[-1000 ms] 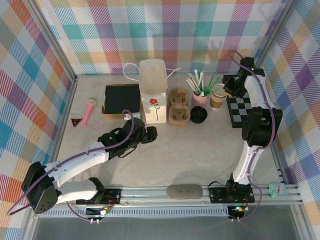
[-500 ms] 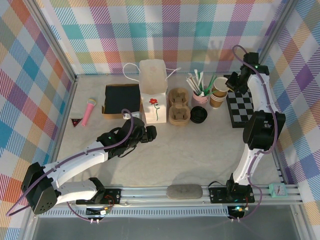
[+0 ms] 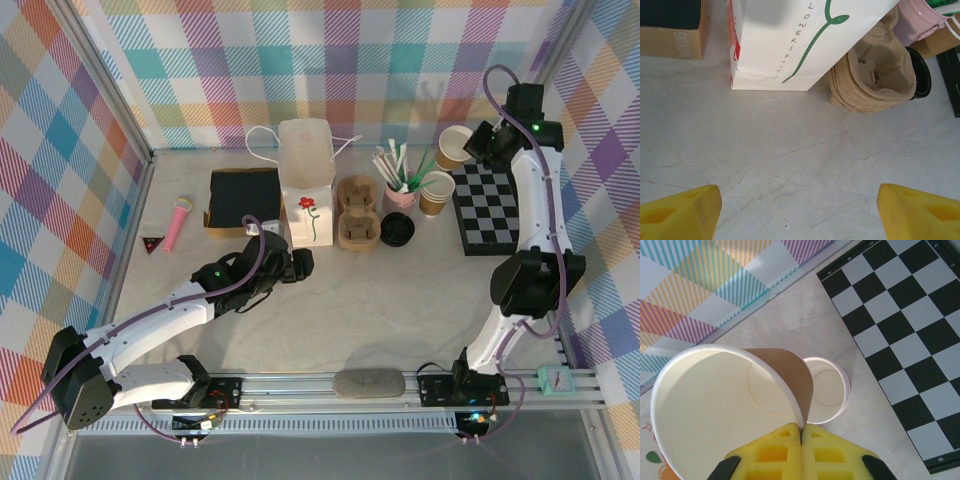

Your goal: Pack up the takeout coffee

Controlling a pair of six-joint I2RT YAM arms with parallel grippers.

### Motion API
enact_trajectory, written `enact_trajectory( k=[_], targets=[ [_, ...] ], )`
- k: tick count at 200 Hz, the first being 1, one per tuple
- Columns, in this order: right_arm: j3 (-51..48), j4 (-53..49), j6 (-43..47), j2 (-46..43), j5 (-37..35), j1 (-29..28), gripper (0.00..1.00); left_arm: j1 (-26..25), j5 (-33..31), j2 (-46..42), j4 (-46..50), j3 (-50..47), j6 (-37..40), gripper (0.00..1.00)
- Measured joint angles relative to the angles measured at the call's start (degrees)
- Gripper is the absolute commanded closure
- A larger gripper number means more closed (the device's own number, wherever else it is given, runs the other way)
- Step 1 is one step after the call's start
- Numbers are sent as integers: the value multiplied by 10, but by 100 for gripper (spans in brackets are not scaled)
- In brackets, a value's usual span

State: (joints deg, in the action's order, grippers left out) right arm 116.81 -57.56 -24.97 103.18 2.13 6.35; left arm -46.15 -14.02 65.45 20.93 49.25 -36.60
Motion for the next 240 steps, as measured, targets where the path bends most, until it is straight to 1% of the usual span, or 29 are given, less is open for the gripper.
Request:
enact_trajectory(
  k=[24, 62, 94, 108, 125, 145, 157, 179, 212, 240],
  targets=[
    [-17, -5, 5, -43, 0, 0, 100, 2, 0, -1, 0, 2, 0, 19],
    [-124, -16, 24, -165, 5, -1, 100, 3, 2, -5, -2, 1, -1, 19],
    [-225, -35, 41, -262, 22, -12, 100, 26, 45, -12, -49, -40, -30, 20],
    [-267, -42, 47, -297, 28, -28, 100, 34, 61, -12, -69, -67, -46, 21],
    [-322, -45, 49, -335, 29, -73, 100, 36, 76, -12, -91, -97, -63, 21],
    [-389, -46, 45, -369, 29, -150, 100, 35, 87, -24, -108, -132, -80, 22],
    [-429, -41, 42, -384, 30, -193, 100, 36, 89, -42, -110, -150, -90, 22],
    [-499, -23, 27, -403, 28, -254, 100, 35, 88, -87, -106, -174, -101, 22],
    [-596, 25, -11, -403, 15, -353, 100, 35, 80, -150, -97, -198, -112, 22],
    [-621, 57, -36, -376, 0, -414, 100, 35, 73, -179, -76, -211, -122, 22]
  ],
)
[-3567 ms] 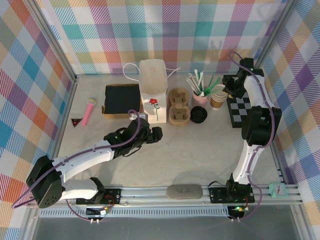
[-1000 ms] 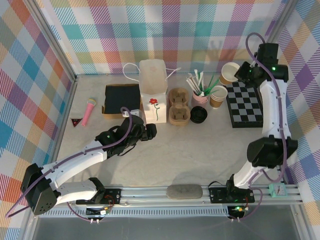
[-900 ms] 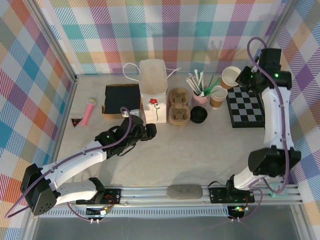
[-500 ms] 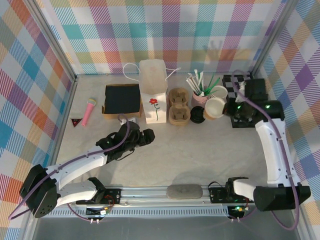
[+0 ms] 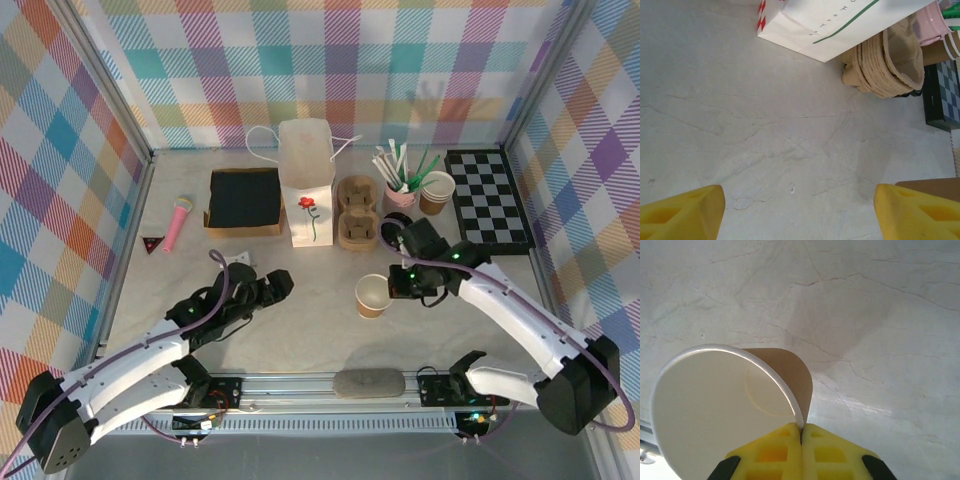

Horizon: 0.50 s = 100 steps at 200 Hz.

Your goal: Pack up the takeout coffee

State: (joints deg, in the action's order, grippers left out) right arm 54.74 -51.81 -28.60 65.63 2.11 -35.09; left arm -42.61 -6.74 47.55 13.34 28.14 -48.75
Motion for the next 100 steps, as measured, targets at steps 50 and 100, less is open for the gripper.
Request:
enact_trajectory(
  k=[50, 100],
  targets=[
    [-8, 59, -32, 38, -32, -54, 100, 0, -7, -15, 22, -6, -10, 22],
    [-8, 89, -51, 82, -55, -73, 100, 0, -8, -10, 22, -6, -12, 22]
  ],
)
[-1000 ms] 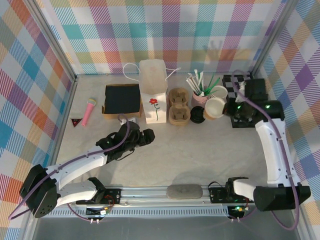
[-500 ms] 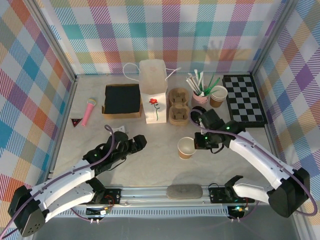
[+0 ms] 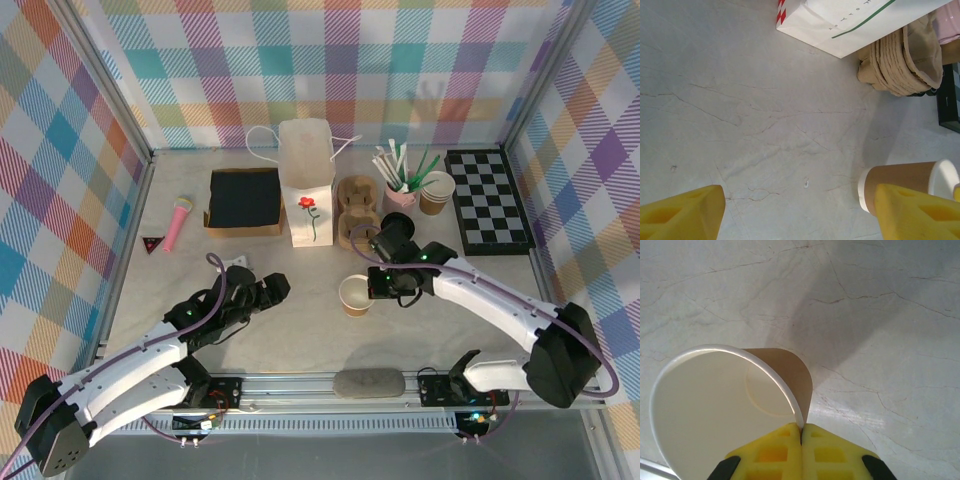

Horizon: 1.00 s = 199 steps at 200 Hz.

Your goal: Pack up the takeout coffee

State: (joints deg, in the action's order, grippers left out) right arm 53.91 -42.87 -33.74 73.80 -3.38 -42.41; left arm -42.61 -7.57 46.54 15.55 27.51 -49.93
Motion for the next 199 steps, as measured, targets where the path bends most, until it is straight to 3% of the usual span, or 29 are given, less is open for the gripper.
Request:
enact_trajectory(
  k=[51, 123, 171, 199],
  targets=[
    [0, 5, -2, 20, -9, -4, 96, 0, -5, 0, 0, 0, 0, 22],
    [21, -7, -2, 23, -30, -4, 71, 0, -7, 5, 1, 0, 3, 22],
    [52, -35, 0, 17, -53, -2, 66, 0, -10, 24, 9, 16, 17, 22],
    [69, -50, 5, 3, -55, 40, 67, 0, -11, 29, 10, 33, 27, 22]
  ],
)
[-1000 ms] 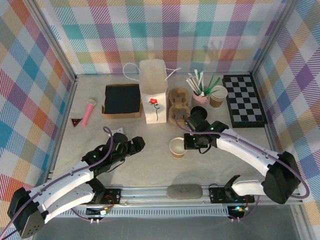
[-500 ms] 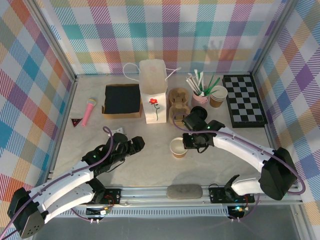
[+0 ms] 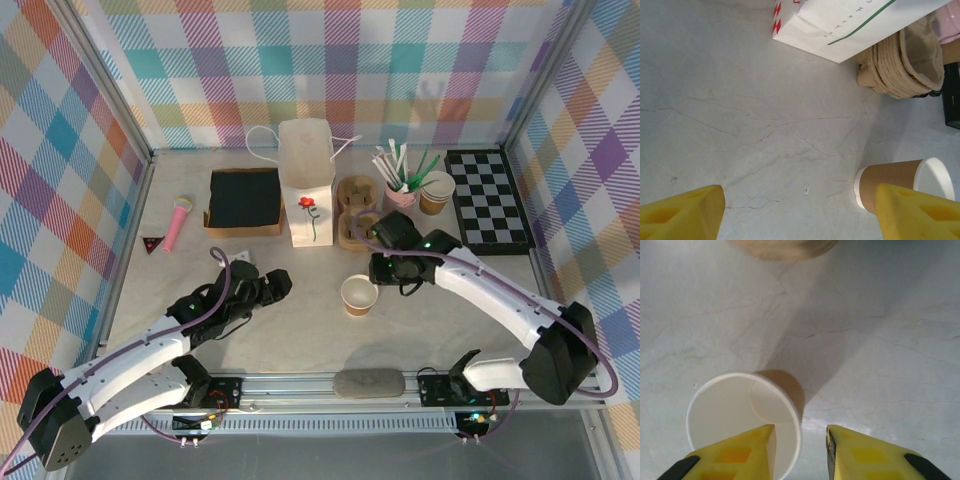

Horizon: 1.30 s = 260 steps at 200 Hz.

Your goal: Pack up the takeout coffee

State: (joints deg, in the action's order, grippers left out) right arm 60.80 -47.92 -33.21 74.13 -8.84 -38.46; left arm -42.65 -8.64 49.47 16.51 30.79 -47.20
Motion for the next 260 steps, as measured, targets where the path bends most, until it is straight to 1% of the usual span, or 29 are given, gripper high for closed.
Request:
enact_trajectory(
  k=[17, 35, 68, 90, 116, 125, 159, 199, 260],
  targets=[
    [0, 0, 7, -18, 9, 52, 66, 0, 0, 1, 1, 6, 5, 22],
    [0, 2, 15, -40, 27, 126, 66, -2, 0, 3, 1, 9, 10, 22],
    [-2, 25, 29, -50, 92, 258, 62, -6, 0, 4, 2, 9, 16, 22],
    [-2, 46, 37, -23, 136, 303, 60, -8, 0, 4, 3, 9, 16, 22],
    [-2, 77, 37, 28, 180, 331, 59, -11, 0, 4, 4, 9, 16, 22],
    [-2, 90, 36, 47, 192, 339, 57, -12, -1, 4, 5, 9, 16, 22],
    [5, 124, 34, 113, 219, 348, 52, -12, -7, 4, 15, 9, 16, 22],
    [26, 154, 34, 180, 229, 350, 54, -14, -15, 4, 16, 9, 16, 22],
    [61, 179, 26, 242, 229, 351, 57, -15, -19, 3, 24, 9, 16, 22]
  ],
)
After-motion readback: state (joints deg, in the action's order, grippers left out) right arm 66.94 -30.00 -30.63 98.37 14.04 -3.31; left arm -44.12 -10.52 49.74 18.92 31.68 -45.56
